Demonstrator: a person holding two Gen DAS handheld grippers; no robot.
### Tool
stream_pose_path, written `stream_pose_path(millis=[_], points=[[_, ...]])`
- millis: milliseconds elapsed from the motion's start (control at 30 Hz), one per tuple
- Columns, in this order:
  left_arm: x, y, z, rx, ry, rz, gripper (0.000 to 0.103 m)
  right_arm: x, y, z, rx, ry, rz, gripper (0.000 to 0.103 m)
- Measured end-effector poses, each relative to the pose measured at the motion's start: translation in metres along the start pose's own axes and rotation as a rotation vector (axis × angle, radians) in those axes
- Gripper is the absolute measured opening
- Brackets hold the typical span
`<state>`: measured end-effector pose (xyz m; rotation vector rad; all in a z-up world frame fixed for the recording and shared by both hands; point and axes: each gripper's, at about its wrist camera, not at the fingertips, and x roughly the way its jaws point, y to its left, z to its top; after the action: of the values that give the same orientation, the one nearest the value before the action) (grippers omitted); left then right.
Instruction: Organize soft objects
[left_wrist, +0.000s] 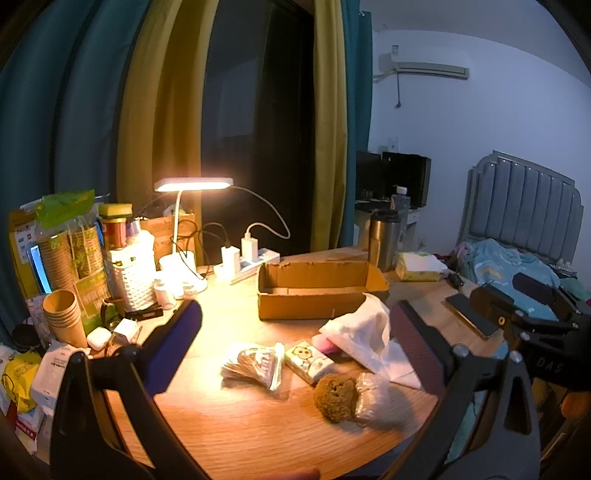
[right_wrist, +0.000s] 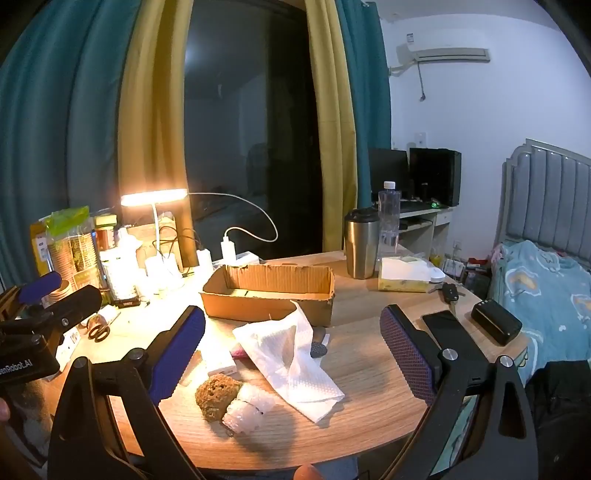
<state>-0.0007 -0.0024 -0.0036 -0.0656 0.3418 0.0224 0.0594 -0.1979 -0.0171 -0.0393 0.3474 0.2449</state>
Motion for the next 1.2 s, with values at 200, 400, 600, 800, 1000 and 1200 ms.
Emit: stream_pose_path(millis=[200,400,600,800,1000,1200], points=[[-0.0006,-0.0005,-0.0001,0.007,-0.003,0.001,0.102,-0.0015,-0.0027,0.0003,-0.001,0.001,0.002,0.097],[-0.0008,-0.0004,-0.0003,0.007,-0.006,0.001,0.102,-0.0009,0.0029,-0.0029,-0.001,0.002,0.003,0.097],[-0.0009,-0.0002,-0.0010,0.011,-0.007,0.007,0.102,-0.0001,0.0028,-0.0022,-0.002,0.004,0.003,0.097],[-0.0015,0.0011,-0.0013,0.012,-0.006,0.008,0.102,0.0003,0.0030,-0.0025,-0.002,0.006,0.002,0.097],[-0.0015,0.0012,-0.0012,0.013,-0.006,0.008,0.102,0.0005,0.0020,-0.0026,-0.003,0.006,0.003,0.097],[-0.0013,0.0018,-0.0009,0.013,-0.005,0.008,0.102,0.0010,0.0012,-0.0034,-0.003,0.008,0.003,0.097]])
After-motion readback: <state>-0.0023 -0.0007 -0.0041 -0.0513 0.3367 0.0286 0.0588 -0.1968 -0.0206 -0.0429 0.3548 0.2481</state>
